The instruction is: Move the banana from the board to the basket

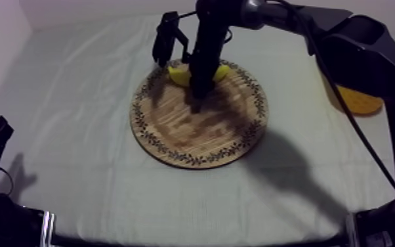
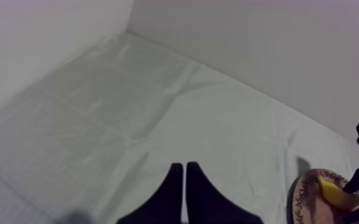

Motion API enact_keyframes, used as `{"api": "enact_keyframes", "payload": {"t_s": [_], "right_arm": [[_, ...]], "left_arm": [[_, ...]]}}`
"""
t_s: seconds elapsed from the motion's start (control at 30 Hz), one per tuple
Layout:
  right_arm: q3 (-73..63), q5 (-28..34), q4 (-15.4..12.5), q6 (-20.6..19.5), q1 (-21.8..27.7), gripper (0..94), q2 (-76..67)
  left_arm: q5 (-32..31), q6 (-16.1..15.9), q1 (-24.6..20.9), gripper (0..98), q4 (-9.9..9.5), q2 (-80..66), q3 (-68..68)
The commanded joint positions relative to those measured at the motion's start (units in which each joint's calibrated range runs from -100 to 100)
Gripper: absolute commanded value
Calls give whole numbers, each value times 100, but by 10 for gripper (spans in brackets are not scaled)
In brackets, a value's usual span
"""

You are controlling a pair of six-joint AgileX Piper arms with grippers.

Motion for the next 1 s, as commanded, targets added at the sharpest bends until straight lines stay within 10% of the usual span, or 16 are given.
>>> {"api": "enact_keyframes", "payload": {"t_s": [0.0,0.27,0.97], "right_arm": [[20,-7,-1,18,3,470,-12],[83,57,-21,139,25,185,-68],[2818,59,-608,78,661,157,-4418]], "left_arm": [[0,2,-2,1,3,4,0],[0,2,-2,1,3,4,0],[0,2,-2,1,3,4,0]]}}
